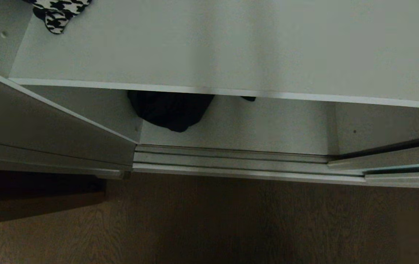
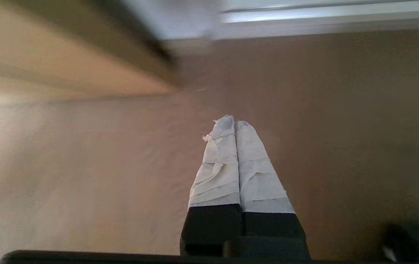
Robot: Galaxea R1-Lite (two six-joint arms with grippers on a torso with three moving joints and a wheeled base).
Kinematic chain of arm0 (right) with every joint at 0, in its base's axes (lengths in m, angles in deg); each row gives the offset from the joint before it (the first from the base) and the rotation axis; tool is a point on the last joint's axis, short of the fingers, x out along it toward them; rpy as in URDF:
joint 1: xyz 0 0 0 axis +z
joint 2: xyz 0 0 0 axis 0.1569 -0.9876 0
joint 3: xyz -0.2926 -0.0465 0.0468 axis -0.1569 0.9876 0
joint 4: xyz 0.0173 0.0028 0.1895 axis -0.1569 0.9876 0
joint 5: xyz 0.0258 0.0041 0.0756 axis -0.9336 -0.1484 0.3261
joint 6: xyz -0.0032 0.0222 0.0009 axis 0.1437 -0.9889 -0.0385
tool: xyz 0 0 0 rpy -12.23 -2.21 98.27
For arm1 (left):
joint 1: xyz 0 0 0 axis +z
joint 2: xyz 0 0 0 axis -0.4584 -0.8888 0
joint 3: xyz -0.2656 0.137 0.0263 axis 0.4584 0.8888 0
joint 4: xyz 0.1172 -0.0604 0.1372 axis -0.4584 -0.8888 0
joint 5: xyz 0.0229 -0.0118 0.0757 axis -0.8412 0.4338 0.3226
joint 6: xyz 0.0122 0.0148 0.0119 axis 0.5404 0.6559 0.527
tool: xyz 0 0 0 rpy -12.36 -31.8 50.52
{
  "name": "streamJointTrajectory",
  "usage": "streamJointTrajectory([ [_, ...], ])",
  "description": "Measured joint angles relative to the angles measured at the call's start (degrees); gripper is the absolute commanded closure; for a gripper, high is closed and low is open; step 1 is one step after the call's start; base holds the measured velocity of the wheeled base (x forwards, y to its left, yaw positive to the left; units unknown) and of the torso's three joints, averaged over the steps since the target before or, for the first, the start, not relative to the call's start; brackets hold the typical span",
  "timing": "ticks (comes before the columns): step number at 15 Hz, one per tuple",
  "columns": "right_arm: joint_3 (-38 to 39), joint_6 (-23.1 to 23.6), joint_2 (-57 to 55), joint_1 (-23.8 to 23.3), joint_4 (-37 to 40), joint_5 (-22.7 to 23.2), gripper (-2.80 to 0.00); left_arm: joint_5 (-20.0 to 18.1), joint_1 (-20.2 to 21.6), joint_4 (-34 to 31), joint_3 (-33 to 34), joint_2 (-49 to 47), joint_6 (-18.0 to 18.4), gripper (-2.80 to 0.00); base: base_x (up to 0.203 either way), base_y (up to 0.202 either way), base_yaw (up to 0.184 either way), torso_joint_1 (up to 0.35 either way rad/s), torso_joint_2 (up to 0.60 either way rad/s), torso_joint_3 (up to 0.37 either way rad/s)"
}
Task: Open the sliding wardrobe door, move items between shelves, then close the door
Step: Close the door
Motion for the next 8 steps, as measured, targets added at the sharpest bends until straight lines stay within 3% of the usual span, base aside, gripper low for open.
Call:
streamJointTrajectory([
  [3,0.0,0.0,0.0,0.0,0.0,0.0,0.00,-1.4,0.1,0.0,0.3,1.5,-3.2,0.00,0.000,0.000,0.000,0.000,0.00,0.000],
  [8,0.0,0.0,0.0,0.0,0.0,0.0,0.00,-0.3,0.1,4.3,1.7,2.1,-4.3,0.00,0.000,0.000,0.000,0.000,0.00,0.000],
])
